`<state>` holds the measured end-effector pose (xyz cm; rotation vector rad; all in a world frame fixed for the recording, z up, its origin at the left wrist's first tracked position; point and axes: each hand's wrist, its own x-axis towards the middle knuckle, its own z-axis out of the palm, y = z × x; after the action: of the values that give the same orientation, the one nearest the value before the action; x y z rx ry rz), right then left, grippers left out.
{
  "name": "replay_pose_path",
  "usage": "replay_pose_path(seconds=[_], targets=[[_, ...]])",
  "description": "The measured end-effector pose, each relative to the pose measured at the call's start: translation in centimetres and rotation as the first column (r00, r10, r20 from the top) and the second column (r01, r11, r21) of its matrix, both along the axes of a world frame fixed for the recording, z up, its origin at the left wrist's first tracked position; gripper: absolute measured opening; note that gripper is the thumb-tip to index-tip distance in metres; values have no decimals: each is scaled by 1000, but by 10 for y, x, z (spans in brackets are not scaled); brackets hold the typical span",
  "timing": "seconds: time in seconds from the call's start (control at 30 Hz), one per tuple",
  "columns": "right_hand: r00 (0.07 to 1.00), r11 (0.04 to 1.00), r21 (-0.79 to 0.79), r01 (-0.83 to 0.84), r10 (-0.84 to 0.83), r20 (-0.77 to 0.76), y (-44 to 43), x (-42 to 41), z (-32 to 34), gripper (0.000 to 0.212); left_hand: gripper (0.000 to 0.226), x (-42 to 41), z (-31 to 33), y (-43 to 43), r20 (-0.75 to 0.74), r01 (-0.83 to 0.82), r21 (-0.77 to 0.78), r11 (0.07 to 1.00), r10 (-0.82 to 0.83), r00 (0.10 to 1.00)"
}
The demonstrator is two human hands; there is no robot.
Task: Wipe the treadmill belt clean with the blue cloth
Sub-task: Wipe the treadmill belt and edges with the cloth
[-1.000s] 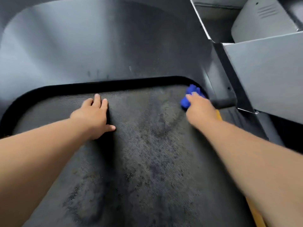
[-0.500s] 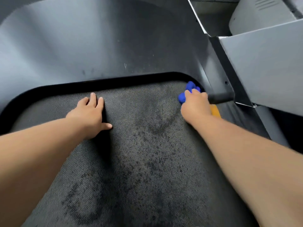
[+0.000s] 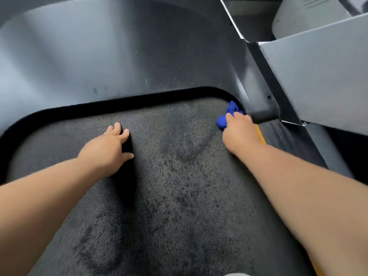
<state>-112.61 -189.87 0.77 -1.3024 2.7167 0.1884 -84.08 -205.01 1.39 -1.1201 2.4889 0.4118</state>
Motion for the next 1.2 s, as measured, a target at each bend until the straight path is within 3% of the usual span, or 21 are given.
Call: replay_pose_path(seconds=[0.07,0.1,0.13,0.23,0.27,0.33,0.43,0.57,0.6,0.67,0.73,0.8,0.9,0.97,1.07,1.1,1.2], targets=[[980,987,-136,87,-60,191,-16,45,2,33,74,0,0,2,-1,-5,9,1000,5,1000],[957,976,-209,58,5,289,-23,73,1,36,74,0,1,2,2,-3,11,1000,3,1000],[932,965,-261,-35,126,339,-26,100,-2,36,74,1,2,1,1,1,15,1000,-1,1000],[853,893,-254,-371,436,287,-21,122,-13,40,76,6,6,-1,-10,20,43,999,-20,1000],[875,900,-236,-366,419,243,-18,105,-13,36,77,7,7,-2,-9,29,48,998,-29,1000],[957,951,-244,-188,233,171,-2,57,-11,26,80,9,7,-3,-8,42,60,997,-41,999],[999,995,-91,33,-30,37,34,1,6,34,80,8,7,-1,-17,38,51,998,-37,999],[976,980,-114,165,-146,160,1,55,8,27,79,9,8,1,-15,48,38,998,-48,999],[969,980,-154,124,-86,234,-11,79,4,26,79,9,8,1,-13,52,38,998,-52,999],[903,960,-200,-195,255,347,-24,122,-9,28,81,12,8,0,-7,51,34,998,-50,999],[835,900,-230,-371,432,341,-19,120,-3,35,86,15,7,0,5,72,47,996,-73,997],[925,935,-227,-274,320,204,-1,78,3,39,91,22,6,1,29,98,56,994,-100,995],[998,997,-43,-69,68,-7,49,2,14,37,91,26,1,5,51,104,45,994,-107,993],[999,999,17,-49,49,19,56,-6,14,39,90,27,-1,6,45,90,45,995,-92,995],[983,994,-65,85,-73,171,24,32,9,38,89,29,-2,8,17,67,41,997,-67,998],[979,992,-109,61,-38,200,14,52,7,35,88,31,-3,9,15,52,29,998,-53,998],[914,955,-196,-225,276,298,8,96,0,26,82,35,-6,14,2,21,11,1000,-21,1000]])
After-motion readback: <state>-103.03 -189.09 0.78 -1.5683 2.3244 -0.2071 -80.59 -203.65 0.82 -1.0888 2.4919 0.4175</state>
